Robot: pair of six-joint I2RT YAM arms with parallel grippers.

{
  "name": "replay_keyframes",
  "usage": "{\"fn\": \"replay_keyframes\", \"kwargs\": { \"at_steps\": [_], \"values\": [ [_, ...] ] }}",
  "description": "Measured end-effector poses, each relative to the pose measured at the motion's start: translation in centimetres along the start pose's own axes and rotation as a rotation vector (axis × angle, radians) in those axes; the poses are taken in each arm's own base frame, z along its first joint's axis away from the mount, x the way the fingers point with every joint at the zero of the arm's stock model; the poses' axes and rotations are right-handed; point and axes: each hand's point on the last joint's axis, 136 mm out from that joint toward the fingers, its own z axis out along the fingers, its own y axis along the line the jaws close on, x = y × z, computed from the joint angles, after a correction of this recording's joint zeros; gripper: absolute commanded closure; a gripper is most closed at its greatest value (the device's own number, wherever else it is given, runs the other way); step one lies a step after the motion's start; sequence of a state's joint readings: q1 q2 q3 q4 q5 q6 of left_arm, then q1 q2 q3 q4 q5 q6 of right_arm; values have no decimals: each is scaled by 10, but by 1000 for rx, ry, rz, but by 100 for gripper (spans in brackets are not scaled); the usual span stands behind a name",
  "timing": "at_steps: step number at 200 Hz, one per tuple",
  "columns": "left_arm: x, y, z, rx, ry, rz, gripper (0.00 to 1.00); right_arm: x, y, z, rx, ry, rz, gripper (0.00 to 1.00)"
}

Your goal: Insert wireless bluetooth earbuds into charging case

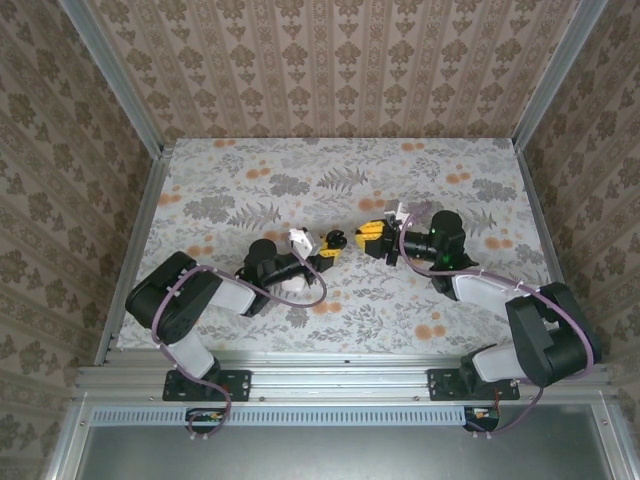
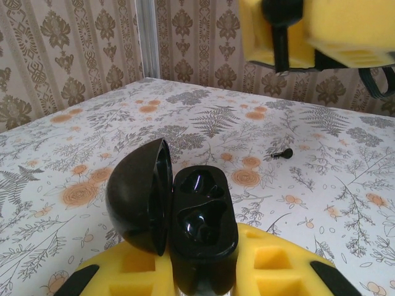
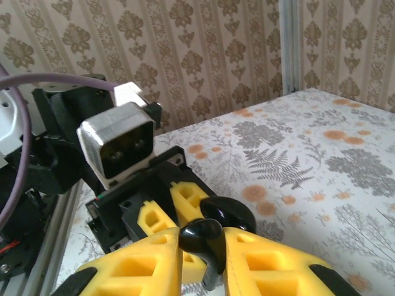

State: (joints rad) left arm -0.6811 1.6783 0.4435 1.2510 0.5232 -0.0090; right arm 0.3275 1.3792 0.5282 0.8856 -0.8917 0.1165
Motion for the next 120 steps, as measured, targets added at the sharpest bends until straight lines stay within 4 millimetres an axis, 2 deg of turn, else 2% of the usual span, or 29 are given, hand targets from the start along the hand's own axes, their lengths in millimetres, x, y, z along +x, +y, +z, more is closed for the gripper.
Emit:
{"fn": "replay_keyframes", "kwargs": {
  "at_steps": [49, 81, 120],
  "values": [
    [-6, -1, -1, 3, -13, 8, 90, 20, 8, 21, -60, 31, 41, 78],
    [-15, -2, -3, 3, -34, 20, 90, 18, 5, 31, -74, 23, 35, 78],
    [-17, -2, -4, 2, -39, 24, 90, 14, 5, 41, -99, 4, 29, 78]
  ]
}}
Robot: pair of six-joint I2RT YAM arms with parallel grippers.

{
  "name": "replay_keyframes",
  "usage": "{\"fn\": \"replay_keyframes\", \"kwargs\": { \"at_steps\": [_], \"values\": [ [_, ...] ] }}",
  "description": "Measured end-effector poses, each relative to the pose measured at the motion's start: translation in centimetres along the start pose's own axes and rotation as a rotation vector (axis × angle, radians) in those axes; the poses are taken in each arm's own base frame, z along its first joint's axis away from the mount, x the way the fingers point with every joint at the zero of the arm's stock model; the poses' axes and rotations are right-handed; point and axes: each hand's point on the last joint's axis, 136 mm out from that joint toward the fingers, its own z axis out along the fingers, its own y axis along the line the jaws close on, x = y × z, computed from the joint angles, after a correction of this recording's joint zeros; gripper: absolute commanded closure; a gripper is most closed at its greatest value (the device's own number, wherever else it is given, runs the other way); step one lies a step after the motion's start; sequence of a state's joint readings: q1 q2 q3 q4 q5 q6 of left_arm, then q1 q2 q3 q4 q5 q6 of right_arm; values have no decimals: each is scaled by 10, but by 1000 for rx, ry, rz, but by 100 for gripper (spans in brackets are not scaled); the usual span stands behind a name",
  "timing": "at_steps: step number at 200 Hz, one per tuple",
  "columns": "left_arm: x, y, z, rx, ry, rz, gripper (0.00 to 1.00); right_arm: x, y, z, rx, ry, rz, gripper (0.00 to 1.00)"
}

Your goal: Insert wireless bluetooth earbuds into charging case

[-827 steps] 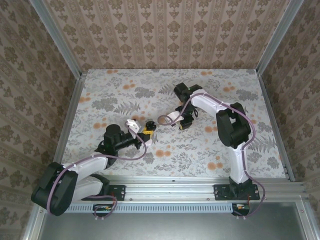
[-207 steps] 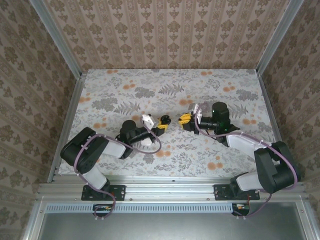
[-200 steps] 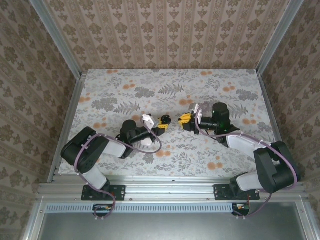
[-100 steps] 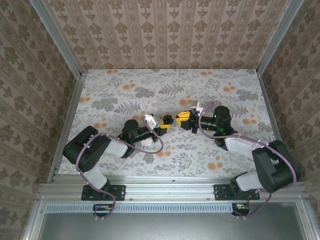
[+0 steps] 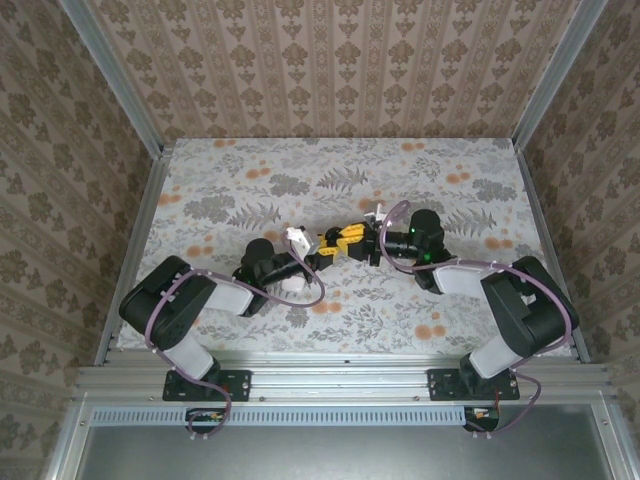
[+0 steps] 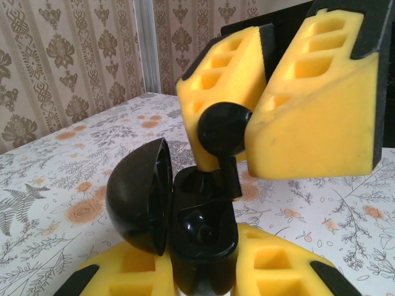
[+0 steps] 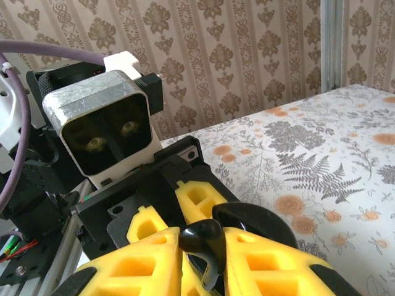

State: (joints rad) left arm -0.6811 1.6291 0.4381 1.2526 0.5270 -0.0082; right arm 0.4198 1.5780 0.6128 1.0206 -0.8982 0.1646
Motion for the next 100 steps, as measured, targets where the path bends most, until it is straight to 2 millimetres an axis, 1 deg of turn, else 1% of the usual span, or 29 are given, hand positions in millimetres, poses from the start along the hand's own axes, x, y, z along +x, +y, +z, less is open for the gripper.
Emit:
{"fn": "replay_keyframes", "kwargs": {
  "at_steps": [52, 100],
  "values": [
    [-2, 0, 0, 0, -7, 4, 90, -7, -1, 3, -7, -18, -21, 78],
    [-3, -1, -2, -1, -8, 5, 90, -3, -5, 6, -6, -10, -13, 78]
  ]
}}
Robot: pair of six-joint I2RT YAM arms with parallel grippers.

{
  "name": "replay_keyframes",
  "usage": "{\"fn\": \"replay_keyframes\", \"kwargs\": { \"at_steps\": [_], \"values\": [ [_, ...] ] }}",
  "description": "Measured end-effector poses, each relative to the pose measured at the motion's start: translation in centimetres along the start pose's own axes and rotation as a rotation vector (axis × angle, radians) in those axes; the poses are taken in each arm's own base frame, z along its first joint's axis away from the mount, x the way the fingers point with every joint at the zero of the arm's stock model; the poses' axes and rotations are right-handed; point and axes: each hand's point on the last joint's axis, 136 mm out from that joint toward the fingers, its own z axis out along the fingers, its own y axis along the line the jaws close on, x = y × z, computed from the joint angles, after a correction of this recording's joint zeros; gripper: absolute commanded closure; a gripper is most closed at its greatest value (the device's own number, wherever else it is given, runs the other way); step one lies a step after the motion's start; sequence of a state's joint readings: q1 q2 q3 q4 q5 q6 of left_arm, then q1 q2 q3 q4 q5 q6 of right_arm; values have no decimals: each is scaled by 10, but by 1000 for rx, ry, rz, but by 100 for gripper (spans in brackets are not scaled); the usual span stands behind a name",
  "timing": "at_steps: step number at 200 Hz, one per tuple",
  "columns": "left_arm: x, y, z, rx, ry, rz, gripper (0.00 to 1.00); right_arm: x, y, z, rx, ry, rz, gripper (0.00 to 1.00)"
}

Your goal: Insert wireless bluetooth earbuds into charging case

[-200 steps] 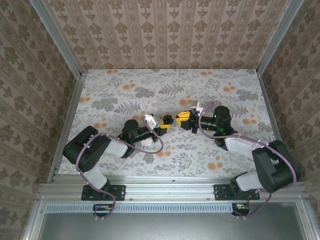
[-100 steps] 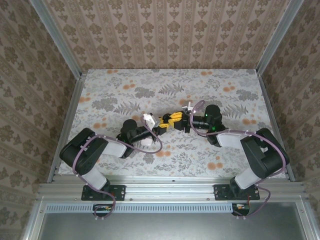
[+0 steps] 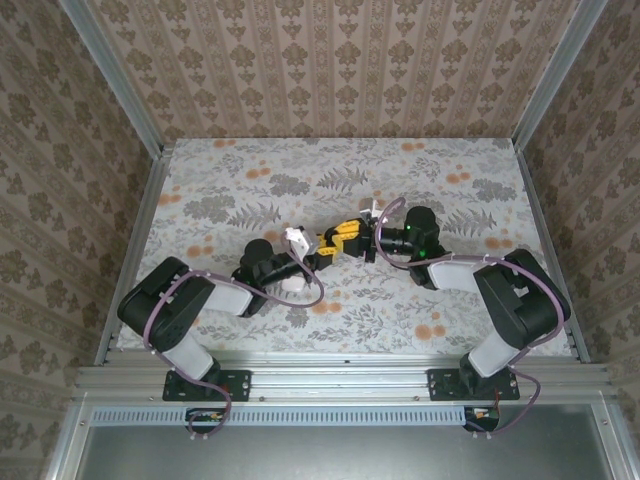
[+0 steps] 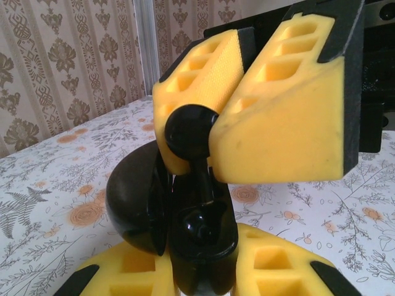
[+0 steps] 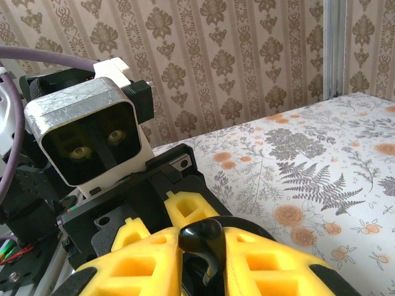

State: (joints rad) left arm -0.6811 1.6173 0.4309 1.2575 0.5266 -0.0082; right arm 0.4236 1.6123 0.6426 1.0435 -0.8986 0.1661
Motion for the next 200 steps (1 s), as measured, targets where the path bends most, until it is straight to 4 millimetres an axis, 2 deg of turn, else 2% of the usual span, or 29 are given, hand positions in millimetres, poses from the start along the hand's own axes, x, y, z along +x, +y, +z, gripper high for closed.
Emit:
{"fn": "replay_keyframes", "kwargs": {
  "at_steps": [69, 151, 200],
  "values": [
    [7, -2, -5, -2, 22, -13, 90, 9, 1, 0, -11, 65, -27, 78],
    [7, -4, -6, 8, 25, -15, 90, 12, 13, 4, -68, 116, -59, 78],
    [7, -5, -6, 11, 29, -17, 90, 12, 13, 6, -70, 116, -60, 78]
  ]
}}
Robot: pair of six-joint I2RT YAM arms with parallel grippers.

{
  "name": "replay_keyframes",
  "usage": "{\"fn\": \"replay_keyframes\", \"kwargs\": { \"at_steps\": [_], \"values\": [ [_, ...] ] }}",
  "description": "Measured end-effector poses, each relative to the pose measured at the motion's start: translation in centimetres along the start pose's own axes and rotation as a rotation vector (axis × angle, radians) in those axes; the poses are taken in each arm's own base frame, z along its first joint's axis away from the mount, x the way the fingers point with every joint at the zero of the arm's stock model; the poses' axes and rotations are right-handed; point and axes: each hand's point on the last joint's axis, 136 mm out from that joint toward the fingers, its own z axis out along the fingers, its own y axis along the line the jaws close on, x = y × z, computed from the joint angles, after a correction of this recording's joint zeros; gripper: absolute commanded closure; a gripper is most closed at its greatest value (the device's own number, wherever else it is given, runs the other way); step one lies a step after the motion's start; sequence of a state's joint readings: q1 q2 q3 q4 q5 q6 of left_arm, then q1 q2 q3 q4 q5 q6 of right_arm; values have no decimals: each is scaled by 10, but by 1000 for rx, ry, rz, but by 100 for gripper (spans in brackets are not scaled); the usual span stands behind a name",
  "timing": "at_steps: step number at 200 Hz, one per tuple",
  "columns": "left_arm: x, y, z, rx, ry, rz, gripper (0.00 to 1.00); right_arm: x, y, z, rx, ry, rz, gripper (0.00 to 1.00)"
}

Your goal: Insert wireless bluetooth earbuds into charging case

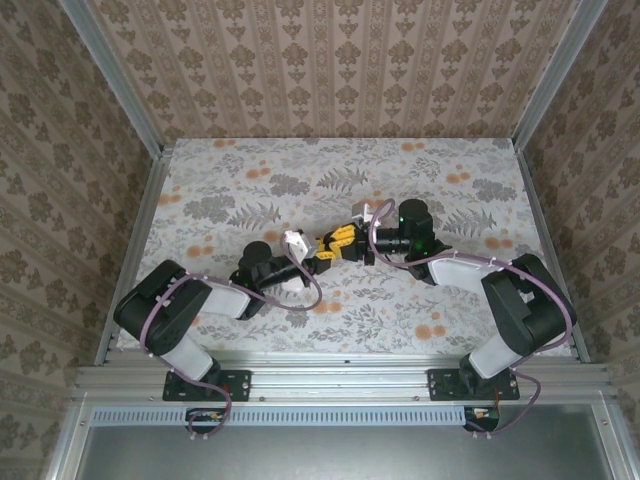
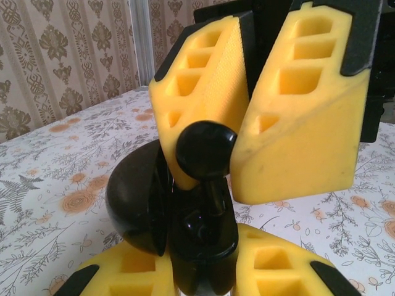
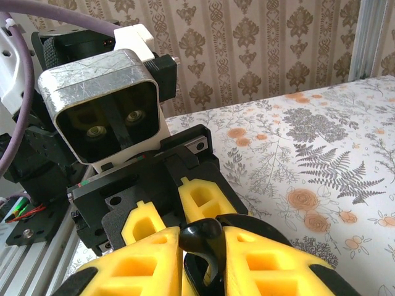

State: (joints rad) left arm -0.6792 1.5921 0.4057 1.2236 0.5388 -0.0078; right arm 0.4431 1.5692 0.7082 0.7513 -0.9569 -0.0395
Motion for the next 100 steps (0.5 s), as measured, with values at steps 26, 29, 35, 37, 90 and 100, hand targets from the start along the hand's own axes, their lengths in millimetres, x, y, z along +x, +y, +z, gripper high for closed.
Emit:
{"fn": "replay_keyframes", "kwargs": {
  "at_steps": [26, 29, 35, 37, 90, 100],
  "values": [
    [0, 0, 0, -1, 4, -2, 90, 2, 0, 0, 1, 5, -7, 78],
    [0, 0, -1, -1, 5, -3, 90, 2, 0, 0, 1, 7, -7, 78],
    [0, 0, -1, -1, 5, -3, 90, 3, -1, 1, 3, 11, -5, 78],
    [-1, 0, -1, -1, 3, -2, 90, 3, -1, 1, 4, 12, -3, 78],
    [-1, -1, -3, -5, 8, -5, 89, 6, 1, 1, 6, 28, -24, 76],
    [0, -1, -3, -5, 11, -7, 89, 7, 1, 1, 8, 38, -23, 71]
  ]
}}
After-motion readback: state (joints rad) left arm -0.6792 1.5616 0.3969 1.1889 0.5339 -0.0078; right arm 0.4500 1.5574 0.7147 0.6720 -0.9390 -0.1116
